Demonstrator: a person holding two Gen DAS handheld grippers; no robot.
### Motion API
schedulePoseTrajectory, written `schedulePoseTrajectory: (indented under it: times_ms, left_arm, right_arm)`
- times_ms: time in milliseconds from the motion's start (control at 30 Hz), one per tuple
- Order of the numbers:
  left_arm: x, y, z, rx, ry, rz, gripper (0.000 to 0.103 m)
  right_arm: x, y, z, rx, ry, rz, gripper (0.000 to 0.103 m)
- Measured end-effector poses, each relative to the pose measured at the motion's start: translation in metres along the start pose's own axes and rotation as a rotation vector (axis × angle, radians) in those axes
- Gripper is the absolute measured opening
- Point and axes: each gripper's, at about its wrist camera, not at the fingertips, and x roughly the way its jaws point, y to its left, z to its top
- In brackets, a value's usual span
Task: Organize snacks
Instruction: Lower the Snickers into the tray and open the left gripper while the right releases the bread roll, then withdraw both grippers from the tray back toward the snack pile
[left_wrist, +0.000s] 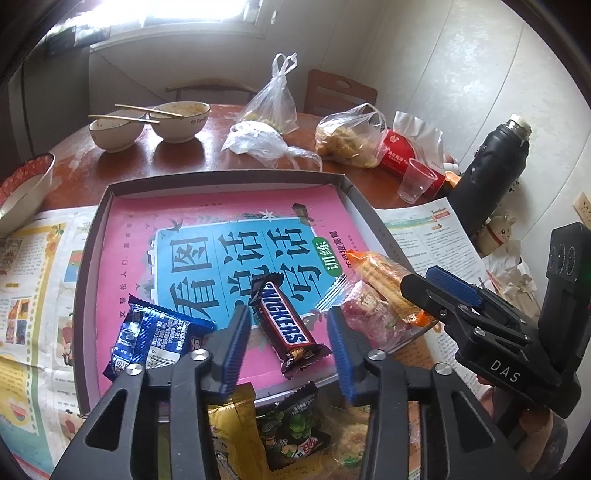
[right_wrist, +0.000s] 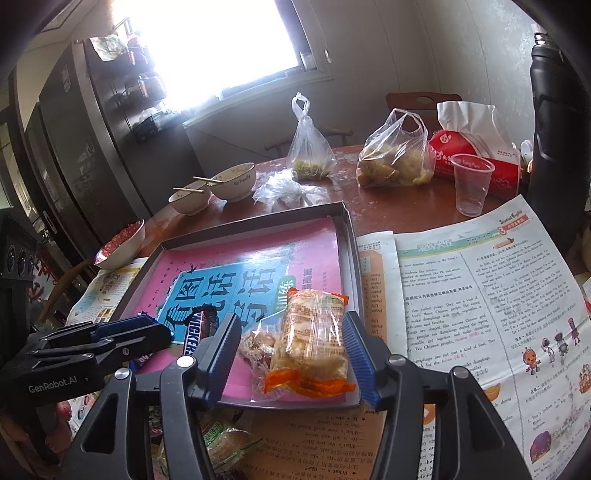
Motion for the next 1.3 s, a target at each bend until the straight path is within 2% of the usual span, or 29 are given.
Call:
schedulePoseTrajectory:
  times_ms: [333,600,1300]
  left_arm:
    - [-0.017,0.0,0.001,0.004,-0.042,0.009,0.057]
    - [-0.033,0.008,0.001,-0.018,-0.077,0.012,0.068]
    - [-0.084,0.027,-0.013,-0.044,-0.168,0.045,0.076]
  right_arm:
    - [-0.013,0.004,0.003,-0.016,-0.041,-0.005,0.063]
    - [-0.023,0.006,0.004,-0.021,-0.069,-0.002,0.067]
    - [-0.055,0.024,-0.001,-0.067,-0.124,0.028,0.071]
